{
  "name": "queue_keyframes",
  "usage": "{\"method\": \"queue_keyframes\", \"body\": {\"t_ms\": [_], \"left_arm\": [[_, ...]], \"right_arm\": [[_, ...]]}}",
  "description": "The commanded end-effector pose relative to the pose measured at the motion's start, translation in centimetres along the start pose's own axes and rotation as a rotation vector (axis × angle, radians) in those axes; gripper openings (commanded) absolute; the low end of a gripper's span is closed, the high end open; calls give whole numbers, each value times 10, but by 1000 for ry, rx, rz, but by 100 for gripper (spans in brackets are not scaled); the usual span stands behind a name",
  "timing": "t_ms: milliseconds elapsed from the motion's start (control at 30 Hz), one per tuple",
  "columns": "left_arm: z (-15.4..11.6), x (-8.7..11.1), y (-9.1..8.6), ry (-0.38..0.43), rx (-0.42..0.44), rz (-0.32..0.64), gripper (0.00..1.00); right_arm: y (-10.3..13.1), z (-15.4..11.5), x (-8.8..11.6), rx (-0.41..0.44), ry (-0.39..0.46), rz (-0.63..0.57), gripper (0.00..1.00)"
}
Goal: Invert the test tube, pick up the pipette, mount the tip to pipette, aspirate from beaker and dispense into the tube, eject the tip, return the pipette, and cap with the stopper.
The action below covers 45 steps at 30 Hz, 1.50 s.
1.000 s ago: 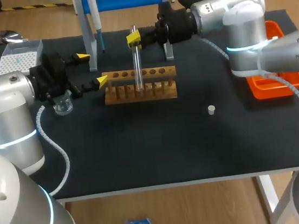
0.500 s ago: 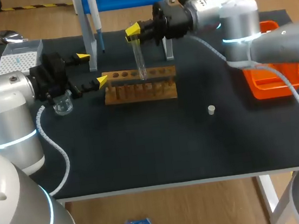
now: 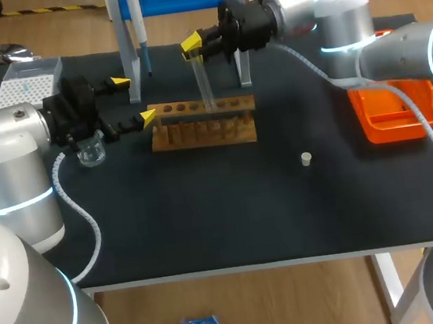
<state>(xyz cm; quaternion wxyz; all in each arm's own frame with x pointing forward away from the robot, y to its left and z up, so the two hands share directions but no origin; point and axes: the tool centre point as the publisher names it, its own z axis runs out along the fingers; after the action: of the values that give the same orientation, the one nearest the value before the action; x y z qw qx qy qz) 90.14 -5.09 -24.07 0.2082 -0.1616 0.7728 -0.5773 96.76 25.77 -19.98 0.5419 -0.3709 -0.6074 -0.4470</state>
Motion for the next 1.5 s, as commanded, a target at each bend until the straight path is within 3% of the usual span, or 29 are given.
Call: {"method": "queue_keyframes", "body": {"t_ms": [33,400,967,1000,1100,1200,1267,1300,1500], "left_arm": [[1,1,1,-3,0,1,100],[1,1,1,-3,0,1,100],[1,1,1,-3,0,1,100],[1,-1,-5,-35,51,63,100],[1,9,-25,-103,227,397,100],[3,21,-33,-138,323,594,100],[4,29,-36,-125,371,665,100],[5,30,-36,-158,347,686,100],[5,30,-36,-158,347,686,100]], "right_arm": [[-7,-2,2,-45,-4,22,0],[-6,-3,-1,-87,25,68,0],[-7,-4,-1,-85,19,76,0],[-7,-4,-1,-85,19,76,0],[-7,-4,-1,-85,19,76,0],[-7,-4,-1,-85,19,76,0],[-7,-4,-1,-85,19,76,0],[-7,-4,-1,-85,19,76,0],[-7,-4,-1,-85,19,76,0]]}}
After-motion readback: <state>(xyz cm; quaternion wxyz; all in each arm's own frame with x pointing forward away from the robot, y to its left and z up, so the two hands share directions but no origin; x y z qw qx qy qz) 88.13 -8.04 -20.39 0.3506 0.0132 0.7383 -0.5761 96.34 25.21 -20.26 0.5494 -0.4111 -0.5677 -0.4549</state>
